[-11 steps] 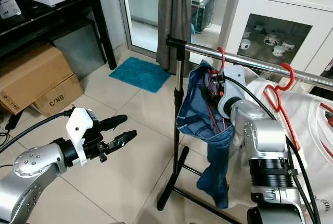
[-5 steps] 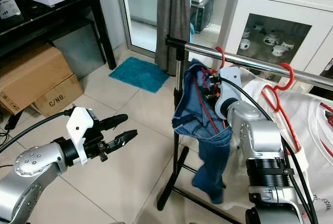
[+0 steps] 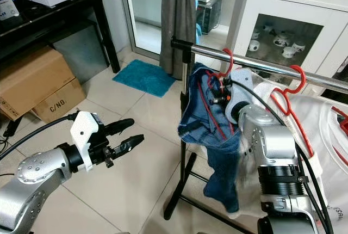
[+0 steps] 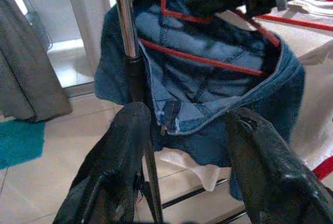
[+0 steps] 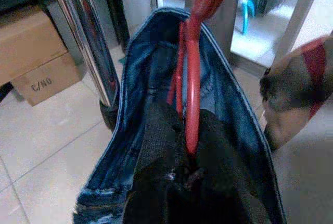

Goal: Hang hanger

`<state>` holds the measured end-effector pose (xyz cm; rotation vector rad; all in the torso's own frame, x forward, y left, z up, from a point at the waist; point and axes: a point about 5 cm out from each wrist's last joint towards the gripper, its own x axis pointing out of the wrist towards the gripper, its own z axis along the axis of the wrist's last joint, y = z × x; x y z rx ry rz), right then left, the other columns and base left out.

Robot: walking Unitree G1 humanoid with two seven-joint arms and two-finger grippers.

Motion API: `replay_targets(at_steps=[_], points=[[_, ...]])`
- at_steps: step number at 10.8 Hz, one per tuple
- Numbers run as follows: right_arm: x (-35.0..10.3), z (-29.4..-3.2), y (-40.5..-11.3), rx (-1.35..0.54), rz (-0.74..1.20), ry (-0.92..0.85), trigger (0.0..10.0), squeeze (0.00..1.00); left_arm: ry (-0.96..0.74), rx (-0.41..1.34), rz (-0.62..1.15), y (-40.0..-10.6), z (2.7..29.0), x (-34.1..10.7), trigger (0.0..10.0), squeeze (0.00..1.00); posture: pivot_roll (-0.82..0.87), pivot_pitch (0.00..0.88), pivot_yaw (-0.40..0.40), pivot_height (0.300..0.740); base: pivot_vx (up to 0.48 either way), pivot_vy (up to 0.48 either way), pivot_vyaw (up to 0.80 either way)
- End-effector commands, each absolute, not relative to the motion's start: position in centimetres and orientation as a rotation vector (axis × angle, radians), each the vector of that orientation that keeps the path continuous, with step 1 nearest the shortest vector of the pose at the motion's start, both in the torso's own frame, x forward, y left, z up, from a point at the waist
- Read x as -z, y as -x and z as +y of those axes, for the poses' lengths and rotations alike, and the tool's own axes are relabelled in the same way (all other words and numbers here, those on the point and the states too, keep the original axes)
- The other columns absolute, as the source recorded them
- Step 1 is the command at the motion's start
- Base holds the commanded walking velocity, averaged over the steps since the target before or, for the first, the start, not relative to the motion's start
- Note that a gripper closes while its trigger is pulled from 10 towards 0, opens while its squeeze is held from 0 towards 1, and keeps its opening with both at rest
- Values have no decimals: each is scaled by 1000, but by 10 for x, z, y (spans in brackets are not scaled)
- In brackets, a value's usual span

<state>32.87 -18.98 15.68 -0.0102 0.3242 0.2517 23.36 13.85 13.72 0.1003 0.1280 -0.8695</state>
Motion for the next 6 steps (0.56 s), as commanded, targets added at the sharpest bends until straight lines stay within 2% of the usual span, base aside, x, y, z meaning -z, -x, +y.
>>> replay_targets(at_steps=[1,2,5,6], points=[[-173,-192,-329,-254,238,20,0,0,-112,852,126,-235,139,-137,10000,0,-43,0,57,740,0,0,0],[-190,-195,-321,-287,123,21,0,0,-75,799,131,-235,139,-133,10000,0,-51,0,54,740,0,0,0],[-209,-203,-291,-317,-26,57,0,0,-65,744,135,-228,137,-125,10000,0,-52,0,44,740,0,0,0],[-201,-205,-278,-378,34,156,0,0,-76,754,159,-223,136,-121,10000,0,-53,0,46,740,0,0,0]])
